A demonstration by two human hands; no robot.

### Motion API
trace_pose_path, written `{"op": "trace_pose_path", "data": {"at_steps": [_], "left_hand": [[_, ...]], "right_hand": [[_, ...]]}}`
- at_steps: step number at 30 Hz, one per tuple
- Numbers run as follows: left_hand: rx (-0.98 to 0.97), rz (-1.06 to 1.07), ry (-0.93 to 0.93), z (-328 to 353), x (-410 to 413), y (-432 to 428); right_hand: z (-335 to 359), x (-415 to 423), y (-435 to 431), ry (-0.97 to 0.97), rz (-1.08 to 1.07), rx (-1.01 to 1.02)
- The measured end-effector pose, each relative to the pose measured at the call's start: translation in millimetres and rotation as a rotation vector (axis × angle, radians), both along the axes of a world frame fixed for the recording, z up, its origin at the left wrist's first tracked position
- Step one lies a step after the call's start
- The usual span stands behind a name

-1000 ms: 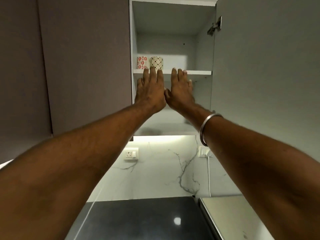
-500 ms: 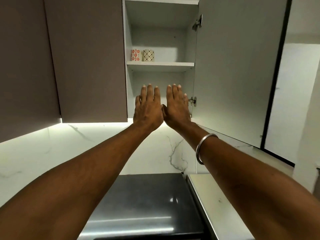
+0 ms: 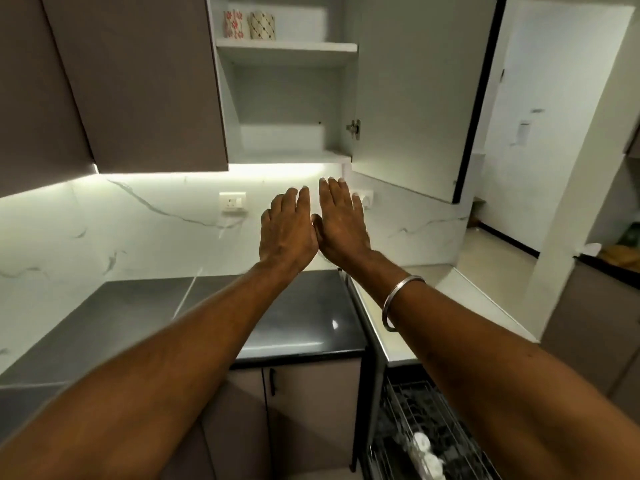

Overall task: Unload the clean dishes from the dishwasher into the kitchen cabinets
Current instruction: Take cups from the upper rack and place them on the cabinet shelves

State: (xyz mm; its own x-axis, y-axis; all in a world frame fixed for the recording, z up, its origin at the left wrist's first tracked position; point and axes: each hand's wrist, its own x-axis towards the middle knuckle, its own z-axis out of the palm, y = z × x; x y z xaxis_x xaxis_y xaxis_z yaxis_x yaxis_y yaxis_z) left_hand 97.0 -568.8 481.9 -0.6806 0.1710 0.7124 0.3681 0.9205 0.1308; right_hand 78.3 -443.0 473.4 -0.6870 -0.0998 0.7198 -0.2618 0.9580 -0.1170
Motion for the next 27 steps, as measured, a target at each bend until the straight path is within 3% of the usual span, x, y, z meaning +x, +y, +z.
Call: {"op": "trace_pose_path", "data": {"at_steps": [7, 19, 27], "left_hand": [[0.030, -0.165, -0.139, -68.2, 38.3, 22.6], [0.081, -0.449, -0.353, -203.5, 138.0, 110.9], [0.069, -0.474, -0.539, -276.8, 183.0, 202.8]], "right_hand": [[-78.1, 52.0, 24.6, 0.016, -0.042, -0.085], [-214.0, 199.4, 109.3, -0.200, -0.214, -0.268], [-287.7, 265.2, 214.5, -0.378, -0.335, -0.384]]}}
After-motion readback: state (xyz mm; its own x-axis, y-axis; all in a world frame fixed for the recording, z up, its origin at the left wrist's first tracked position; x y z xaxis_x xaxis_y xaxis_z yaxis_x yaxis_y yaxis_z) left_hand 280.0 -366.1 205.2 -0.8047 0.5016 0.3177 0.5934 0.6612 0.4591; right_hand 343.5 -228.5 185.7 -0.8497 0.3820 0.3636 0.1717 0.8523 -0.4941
